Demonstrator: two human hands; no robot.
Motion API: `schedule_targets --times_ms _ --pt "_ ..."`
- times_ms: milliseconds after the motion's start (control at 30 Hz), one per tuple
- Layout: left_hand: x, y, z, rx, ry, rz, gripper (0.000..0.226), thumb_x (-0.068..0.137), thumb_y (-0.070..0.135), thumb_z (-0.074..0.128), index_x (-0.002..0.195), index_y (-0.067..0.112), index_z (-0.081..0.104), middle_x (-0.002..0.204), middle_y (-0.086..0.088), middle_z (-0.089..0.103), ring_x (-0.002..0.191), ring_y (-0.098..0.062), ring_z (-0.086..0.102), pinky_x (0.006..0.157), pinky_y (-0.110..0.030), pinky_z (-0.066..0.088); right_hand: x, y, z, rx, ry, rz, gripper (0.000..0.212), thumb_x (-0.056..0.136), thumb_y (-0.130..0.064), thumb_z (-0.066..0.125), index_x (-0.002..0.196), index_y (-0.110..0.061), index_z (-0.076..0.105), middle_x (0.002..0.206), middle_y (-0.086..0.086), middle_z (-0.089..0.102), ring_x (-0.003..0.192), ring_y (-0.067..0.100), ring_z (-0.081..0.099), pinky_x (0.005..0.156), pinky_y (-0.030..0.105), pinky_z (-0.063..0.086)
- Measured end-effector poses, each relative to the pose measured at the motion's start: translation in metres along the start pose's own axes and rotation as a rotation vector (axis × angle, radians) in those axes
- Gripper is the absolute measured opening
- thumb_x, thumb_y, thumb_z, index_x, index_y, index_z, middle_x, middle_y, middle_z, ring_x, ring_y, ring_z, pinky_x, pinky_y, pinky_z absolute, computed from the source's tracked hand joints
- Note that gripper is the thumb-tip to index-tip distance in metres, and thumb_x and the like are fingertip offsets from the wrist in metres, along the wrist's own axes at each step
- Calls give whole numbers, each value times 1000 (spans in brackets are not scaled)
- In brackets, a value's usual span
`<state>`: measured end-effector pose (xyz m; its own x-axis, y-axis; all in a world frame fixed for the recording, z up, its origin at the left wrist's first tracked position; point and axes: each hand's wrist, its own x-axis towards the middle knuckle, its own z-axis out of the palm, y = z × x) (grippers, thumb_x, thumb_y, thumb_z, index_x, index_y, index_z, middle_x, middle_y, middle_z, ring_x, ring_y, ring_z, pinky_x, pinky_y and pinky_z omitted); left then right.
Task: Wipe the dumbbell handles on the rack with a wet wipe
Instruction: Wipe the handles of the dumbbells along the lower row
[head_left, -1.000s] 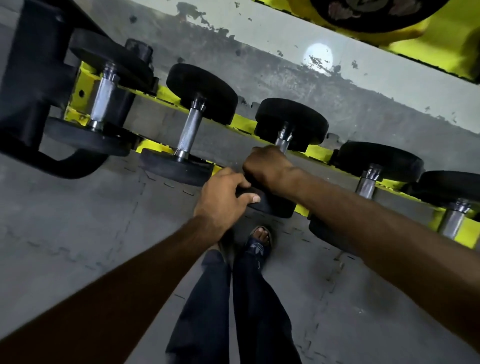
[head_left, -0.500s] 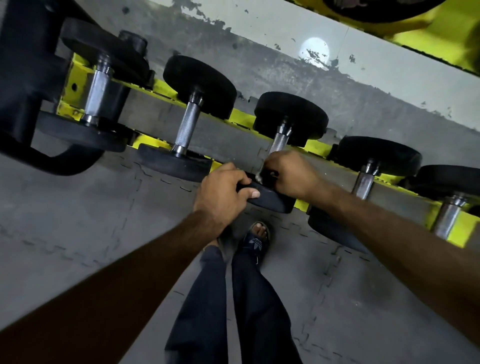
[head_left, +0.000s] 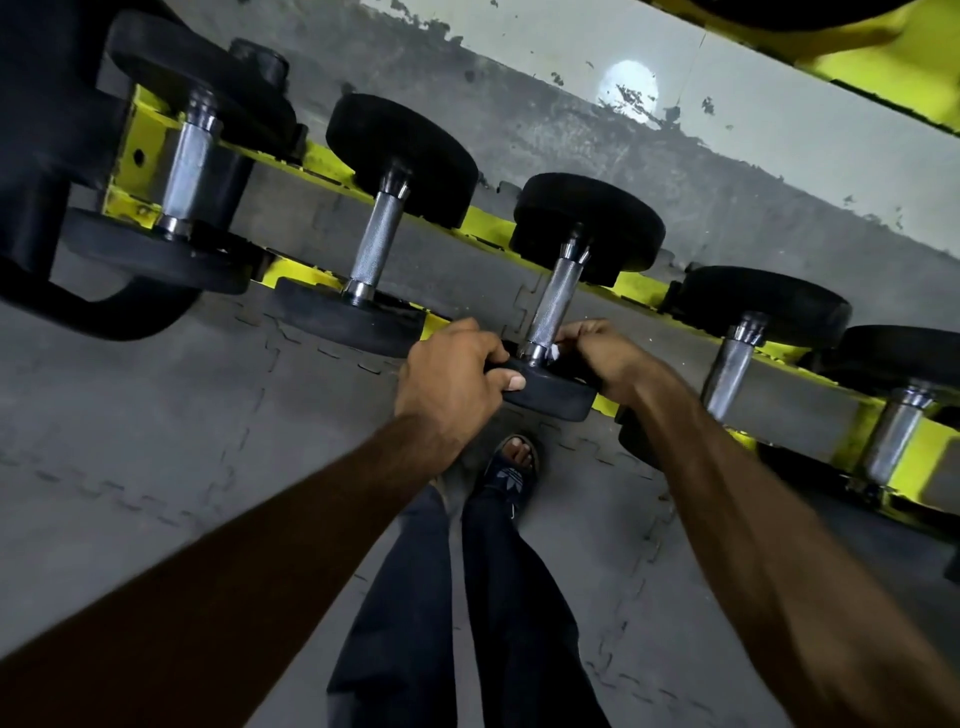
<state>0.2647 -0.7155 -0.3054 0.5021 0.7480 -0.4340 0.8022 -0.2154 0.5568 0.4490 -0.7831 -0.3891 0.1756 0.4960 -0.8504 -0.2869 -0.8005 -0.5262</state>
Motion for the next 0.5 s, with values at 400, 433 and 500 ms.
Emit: schedule_targets --times_ms 400,433,500 --pt "-6 3 -3 142 11 82 22 85 41 75 101 31 65 100 13 57 90 -8 54 70 -27 37 -32 -2 -4 -3 193 -148 15 77 7 76 76 -8 73 67 3 73 64 19 67 68 32 59" --pt "-7 3 -3 144 10 83 21 85 42 75 100 31 65 100 13 57 90 -8 53 70 -27 37 -37 -1 -3 -39 196 -245 17 77 6 77 77 -11 74 70 1 74 67 18 69 70 33 59" --pt "-6 3 -3 151 -2 77 22 85 44 74 100 31 65 100 13 56 89 -6 49 70 -27 37 -39 -5 -1 -112 259 -453 18 79 3 78 80 -15 76 79 0 75 74 16 71 72 30 61"
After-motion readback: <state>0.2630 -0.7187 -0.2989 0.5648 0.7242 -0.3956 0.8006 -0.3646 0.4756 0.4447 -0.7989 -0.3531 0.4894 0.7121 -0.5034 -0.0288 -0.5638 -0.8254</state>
